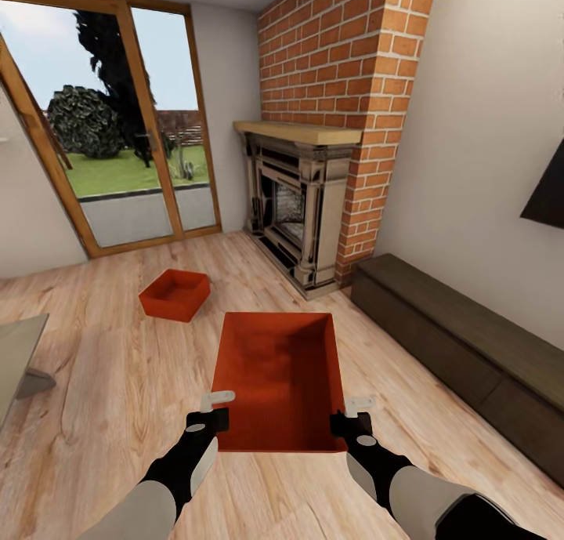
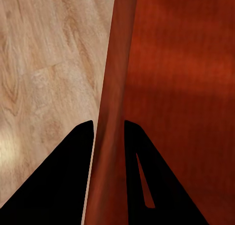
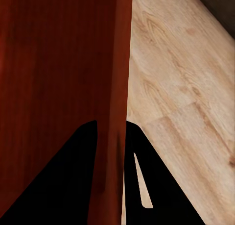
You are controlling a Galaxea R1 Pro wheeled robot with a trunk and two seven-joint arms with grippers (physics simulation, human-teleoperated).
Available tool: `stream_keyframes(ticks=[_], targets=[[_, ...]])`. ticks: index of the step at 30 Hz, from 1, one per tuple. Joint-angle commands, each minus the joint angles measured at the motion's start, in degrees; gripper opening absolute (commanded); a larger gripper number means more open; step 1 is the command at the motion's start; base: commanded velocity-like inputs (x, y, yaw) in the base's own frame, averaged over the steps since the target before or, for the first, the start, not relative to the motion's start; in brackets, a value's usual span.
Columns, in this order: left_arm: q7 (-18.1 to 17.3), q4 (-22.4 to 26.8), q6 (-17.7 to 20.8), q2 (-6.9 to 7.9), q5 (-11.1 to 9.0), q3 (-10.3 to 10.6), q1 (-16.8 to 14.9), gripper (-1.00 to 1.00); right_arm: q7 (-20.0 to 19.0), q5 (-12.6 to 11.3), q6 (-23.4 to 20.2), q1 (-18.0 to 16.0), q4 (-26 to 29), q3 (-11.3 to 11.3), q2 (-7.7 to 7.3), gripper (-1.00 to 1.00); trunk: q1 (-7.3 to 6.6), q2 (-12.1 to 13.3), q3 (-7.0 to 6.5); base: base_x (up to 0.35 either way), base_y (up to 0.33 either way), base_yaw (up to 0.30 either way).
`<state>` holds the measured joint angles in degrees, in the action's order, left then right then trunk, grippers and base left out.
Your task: Move the two storage containers from the living room to the garage. In the garage, place one container on the floor and stack the other container on top of it (either order is fine).
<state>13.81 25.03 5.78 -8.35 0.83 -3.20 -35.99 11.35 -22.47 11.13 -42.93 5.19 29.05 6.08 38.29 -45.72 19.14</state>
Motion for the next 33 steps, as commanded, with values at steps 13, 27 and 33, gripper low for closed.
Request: stream_keyframes(ticks=[13,27,33], targets=[[1.4,0.4,0.5,0.00,1.3,-1.0,0.0,-1.00,0.4,-1.0,0.5,0.0,-1.0,-1.6,-0.10,-1.00,0.01,-0.1,-1.12,0.000,0.000,0.000],[1.4,0.4,0.5,0.02,1.3,-1.0,0.0,-1.00,0.4,-1.0,0.5,0.0,-1.0,-1.7,-0.11,-1.00,0.01,-0.1,-2.40,0.000,0.000,0.000],[1.4,0.4,0.5,0.05,1.3,-1.0,0.0,-1.00,0.4,-1.0,0.5,0.0,-1.1,-1.6,-0.10,-1.00,0.01,-0.1,-2.95,0.000,0.000,0.000]])
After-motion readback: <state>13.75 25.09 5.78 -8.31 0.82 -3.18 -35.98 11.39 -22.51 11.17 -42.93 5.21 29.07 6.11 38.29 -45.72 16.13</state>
